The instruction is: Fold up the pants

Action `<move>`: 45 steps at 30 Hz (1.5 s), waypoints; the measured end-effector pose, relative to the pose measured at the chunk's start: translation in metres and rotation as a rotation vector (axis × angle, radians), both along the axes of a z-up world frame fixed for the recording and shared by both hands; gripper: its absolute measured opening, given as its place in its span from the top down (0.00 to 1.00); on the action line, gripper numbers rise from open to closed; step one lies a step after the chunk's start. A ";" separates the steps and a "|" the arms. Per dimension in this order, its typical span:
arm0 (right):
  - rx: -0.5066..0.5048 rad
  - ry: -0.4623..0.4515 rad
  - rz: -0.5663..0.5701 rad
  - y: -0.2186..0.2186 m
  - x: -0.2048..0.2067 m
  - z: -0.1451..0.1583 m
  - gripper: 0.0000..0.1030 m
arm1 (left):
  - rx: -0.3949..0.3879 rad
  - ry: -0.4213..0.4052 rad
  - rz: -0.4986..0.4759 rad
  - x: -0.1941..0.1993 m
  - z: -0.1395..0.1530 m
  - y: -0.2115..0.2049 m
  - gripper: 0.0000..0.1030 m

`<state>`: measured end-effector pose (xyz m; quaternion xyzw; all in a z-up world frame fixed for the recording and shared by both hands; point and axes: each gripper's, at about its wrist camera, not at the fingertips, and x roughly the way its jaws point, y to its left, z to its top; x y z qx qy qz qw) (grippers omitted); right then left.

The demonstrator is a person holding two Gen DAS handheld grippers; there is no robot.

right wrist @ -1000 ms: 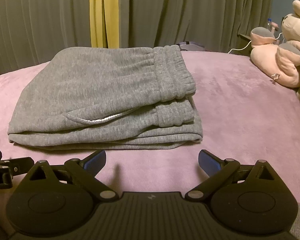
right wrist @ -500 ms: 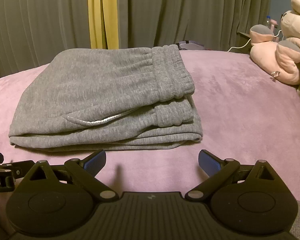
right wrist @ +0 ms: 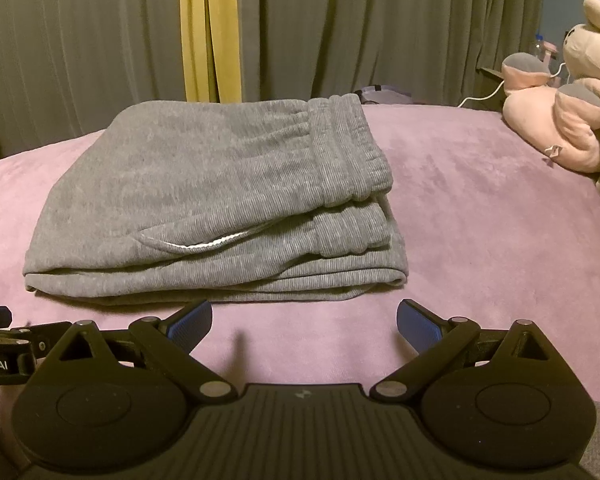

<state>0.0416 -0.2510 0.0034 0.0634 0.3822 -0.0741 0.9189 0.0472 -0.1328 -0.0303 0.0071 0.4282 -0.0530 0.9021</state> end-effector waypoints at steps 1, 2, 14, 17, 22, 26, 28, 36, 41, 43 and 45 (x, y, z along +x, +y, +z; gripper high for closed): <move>0.006 0.000 -0.001 -0.001 0.000 0.000 0.04 | 0.003 0.000 -0.001 0.000 0.000 0.000 0.01; 0.010 -0.003 -0.004 -0.001 0.000 0.001 0.04 | 0.005 0.000 -0.002 0.000 0.000 0.000 0.01; 0.026 -0.012 -0.010 -0.004 -0.003 0.003 0.04 | 0.024 0.001 -0.010 -0.001 0.000 -0.002 0.01; 0.022 -0.012 -0.009 -0.004 -0.003 0.003 0.04 | 0.025 0.001 -0.011 0.000 0.000 -0.003 0.01; 0.015 -0.006 -0.005 -0.004 -0.003 0.002 0.04 | 0.024 0.002 -0.008 -0.001 0.000 -0.003 0.01; 0.013 -0.004 -0.005 -0.003 -0.002 0.002 0.04 | 0.028 0.003 -0.004 -0.001 0.000 -0.003 0.01; 0.012 -0.002 -0.005 -0.002 -0.002 0.001 0.04 | 0.031 0.004 -0.002 -0.001 0.000 -0.004 0.01; 0.008 0.002 -0.002 -0.001 -0.002 0.001 0.04 | 0.037 -0.003 0.013 -0.001 0.001 -0.002 0.01; 0.006 0.005 -0.003 -0.001 -0.002 0.001 0.04 | 0.015 0.009 0.029 0.002 0.001 0.003 0.01; 0.006 0.006 -0.003 -0.001 -0.002 0.001 0.04 | 0.015 0.011 0.029 0.002 0.001 0.003 0.01; 0.005 0.007 -0.003 -0.001 -0.002 0.000 0.04 | 0.020 0.010 0.024 0.001 0.000 0.002 0.01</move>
